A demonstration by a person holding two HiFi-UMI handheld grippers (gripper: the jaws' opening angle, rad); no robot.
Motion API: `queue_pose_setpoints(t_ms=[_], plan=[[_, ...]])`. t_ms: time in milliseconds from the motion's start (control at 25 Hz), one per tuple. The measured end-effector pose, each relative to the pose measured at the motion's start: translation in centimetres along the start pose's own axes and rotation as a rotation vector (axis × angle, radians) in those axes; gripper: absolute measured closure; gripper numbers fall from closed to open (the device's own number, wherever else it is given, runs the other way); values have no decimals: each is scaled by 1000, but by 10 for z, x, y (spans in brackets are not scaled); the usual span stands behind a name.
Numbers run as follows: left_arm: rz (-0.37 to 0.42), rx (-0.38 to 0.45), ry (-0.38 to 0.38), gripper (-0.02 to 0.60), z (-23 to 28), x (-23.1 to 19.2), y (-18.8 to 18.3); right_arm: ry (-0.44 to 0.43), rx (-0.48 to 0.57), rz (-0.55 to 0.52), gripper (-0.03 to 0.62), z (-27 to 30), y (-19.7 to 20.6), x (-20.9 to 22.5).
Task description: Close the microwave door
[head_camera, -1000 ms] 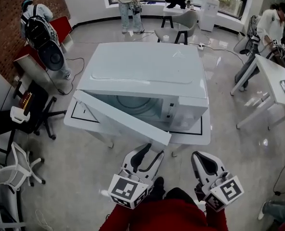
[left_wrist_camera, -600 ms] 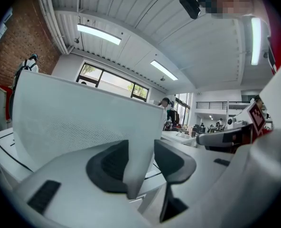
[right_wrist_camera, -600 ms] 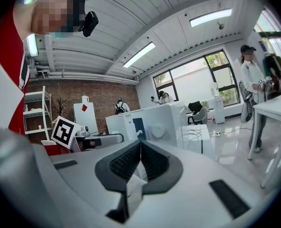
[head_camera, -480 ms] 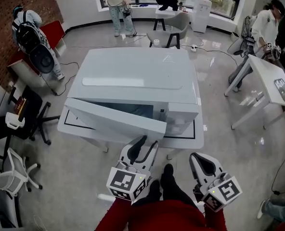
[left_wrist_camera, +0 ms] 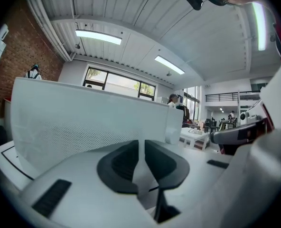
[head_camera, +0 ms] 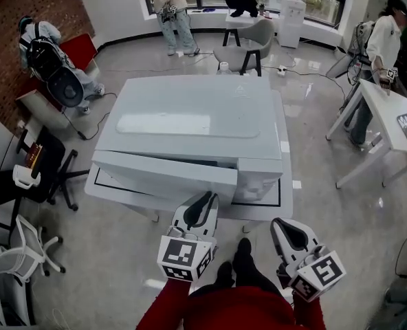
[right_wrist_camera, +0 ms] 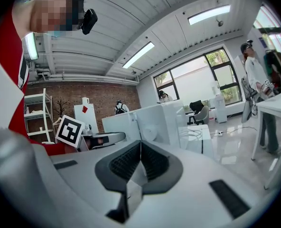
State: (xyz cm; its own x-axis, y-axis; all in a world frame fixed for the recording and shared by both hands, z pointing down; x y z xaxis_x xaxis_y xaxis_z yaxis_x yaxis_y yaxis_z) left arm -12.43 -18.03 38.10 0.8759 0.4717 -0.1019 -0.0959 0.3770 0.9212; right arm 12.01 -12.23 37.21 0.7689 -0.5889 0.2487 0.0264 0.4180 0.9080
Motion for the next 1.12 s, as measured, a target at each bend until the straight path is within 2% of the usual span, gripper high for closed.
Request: queue_pose_setpoints(t_ms=[120,200,520,1120], plan=[[0,0,-16,535,4,-2,-3,-4,24,-25,579,3,-2,5],[-3,5,-28,564,4,-2,-3,-1,15,-22,579,5,-2,7],[-21,-7,-96,566,1,6,-5,-20,14,-37,580,16,-7,8],[-46,-6,-118,569,3,7,-9,-35,1,-30,579,18,-7,13]])
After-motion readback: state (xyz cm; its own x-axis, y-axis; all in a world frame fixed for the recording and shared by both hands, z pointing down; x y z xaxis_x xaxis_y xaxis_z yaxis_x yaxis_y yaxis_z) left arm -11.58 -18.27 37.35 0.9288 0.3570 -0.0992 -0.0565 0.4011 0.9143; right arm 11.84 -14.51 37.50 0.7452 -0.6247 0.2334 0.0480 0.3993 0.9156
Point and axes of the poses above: the fingertips, and each gripper's own axes: z forward along the fingers, x to its right, y out of its underside, the point moved 10 cm from there along -z, backward along the fingers, and after that the axes turned 11 degrees about -x, right-handed, at the moved point
